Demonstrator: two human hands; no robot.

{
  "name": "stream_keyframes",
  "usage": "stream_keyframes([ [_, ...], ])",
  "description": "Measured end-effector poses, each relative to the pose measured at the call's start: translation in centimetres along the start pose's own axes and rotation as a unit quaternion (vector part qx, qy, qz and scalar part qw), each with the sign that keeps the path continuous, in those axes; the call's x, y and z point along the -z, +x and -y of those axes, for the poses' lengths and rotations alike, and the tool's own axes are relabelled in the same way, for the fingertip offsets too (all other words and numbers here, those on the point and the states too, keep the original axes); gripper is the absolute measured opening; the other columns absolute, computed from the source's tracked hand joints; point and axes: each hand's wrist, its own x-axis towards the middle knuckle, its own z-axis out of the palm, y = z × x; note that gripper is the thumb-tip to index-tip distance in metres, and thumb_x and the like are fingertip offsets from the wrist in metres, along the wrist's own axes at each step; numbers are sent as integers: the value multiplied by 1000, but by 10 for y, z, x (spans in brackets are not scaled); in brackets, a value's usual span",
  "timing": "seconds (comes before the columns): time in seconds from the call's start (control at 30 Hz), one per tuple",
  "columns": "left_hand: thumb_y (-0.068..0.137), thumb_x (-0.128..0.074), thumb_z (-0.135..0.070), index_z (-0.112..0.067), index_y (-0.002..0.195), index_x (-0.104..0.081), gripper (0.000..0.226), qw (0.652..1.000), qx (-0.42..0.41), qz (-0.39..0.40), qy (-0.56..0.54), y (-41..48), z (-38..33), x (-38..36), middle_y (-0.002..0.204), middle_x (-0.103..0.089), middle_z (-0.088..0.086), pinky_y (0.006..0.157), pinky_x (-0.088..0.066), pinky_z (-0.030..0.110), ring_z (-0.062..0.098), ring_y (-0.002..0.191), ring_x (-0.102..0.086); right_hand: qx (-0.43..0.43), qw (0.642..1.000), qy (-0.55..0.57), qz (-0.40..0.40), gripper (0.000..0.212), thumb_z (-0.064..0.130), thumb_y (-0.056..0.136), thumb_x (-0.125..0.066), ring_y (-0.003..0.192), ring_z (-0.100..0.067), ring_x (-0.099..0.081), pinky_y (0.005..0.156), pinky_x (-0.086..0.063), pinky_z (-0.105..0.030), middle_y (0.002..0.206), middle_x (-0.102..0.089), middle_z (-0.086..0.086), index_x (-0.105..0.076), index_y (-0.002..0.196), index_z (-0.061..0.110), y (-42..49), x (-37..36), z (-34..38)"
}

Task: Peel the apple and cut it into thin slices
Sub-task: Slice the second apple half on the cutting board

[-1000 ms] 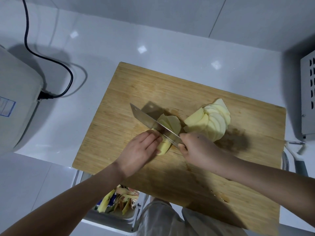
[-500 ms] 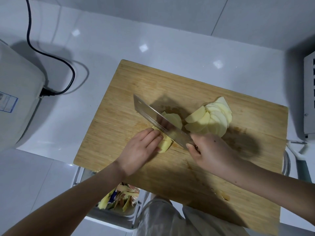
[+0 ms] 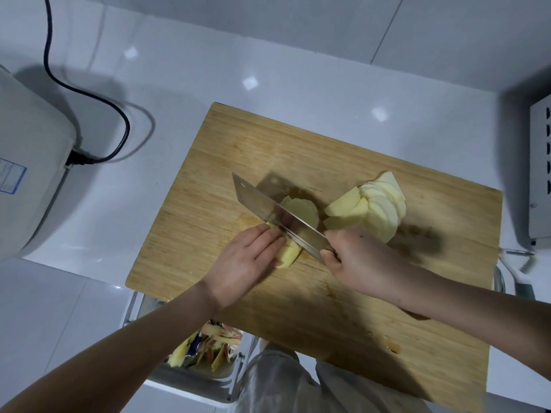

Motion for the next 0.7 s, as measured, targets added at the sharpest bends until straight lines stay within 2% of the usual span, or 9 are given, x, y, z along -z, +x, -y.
stream_keyframes([
  [0.13, 90, -52, -24, -2, 115, -64, 35, 1000, 8, 1, -14, 0, -2, 1, 115, -65, 15, 91, -47, 35, 25, 111, -49, -8, 1000, 9, -12, 26, 19, 96, -45, 48, -3, -42, 44, -27, -15, 60, -45, 9, -40, 71, 22, 12, -23, 3],
  [0.23, 88, -57, -24, -2, 112, -62, 33, 997, 60, -8, -36, -3, -8, 2, 111, -64, 16, 86, -49, 35, 25, 107, -52, -1, 999, 10, -36, 34, 20, 97, -44, 44, -2, -39, 41, -26, -16, 57, -41, 10, -32, 66, 26, 8, -31, 1],
  [0.33, 77, -73, -27, -3, 113, -61, 45, 977, 197, -5, -87, -3, -18, 3, 111, -61, 14, 83, -54, 38, 28, 103, -58, -9, 998, 27, -57, 36, 23, 97, -44, 42, -2, -37, 40, -32, -17, 56, -41, 12, -31, 64, 29, -1, -24, 0],
  [0.4, 68, -81, -27, -4, 118, -59, 59, 940, 309, -6, -142, 0, -22, 3, 115, -60, 10, 86, -53, 37, 25, 103, -58, -10, 997, 34, -75, 35, 25, 97, -45, 42, -3, -39, 47, -38, -14, 56, -42, 11, -33, 65, 29, -10, -16, -1],
  [0.47, 66, -83, -30, -6, 124, -56, 69, 907, 384, -1, -175, 3, -25, 4, 118, -58, 6, 90, -50, 34, 19, 105, -56, -6, 996, 31, -88, 34, 26, 96, -45, 44, -4, -41, 50, -39, -13, 56, -44, 10, -34, 65, 29, -18, -7, -1],
  [0.57, 66, -83, -33, -6, 126, -54, 72, 893, 413, 5, -178, 4, -25, 3, 121, -57, 4, 92, -48, 32, 17, 107, -54, -1, 997, 13, -75, 32, 27, 96, -45, 46, -4, -42, 45, -36, -17, 58, -45, 11, -36, 65, 29, -23, 0, 0],
  [0.7, 66, -83, -32, -5, 125, -54, 72, 890, 416, 0, -186, 3, -26, 3, 119, -56, 5, 91, -49, 33, 18, 106, -55, 7, 998, 5, -62, 19, 27, 96, -45, 50, -5, -47, 43, -29, -15, 62, -50, 8, -50, 79, 20, -23, -1, -1],
])
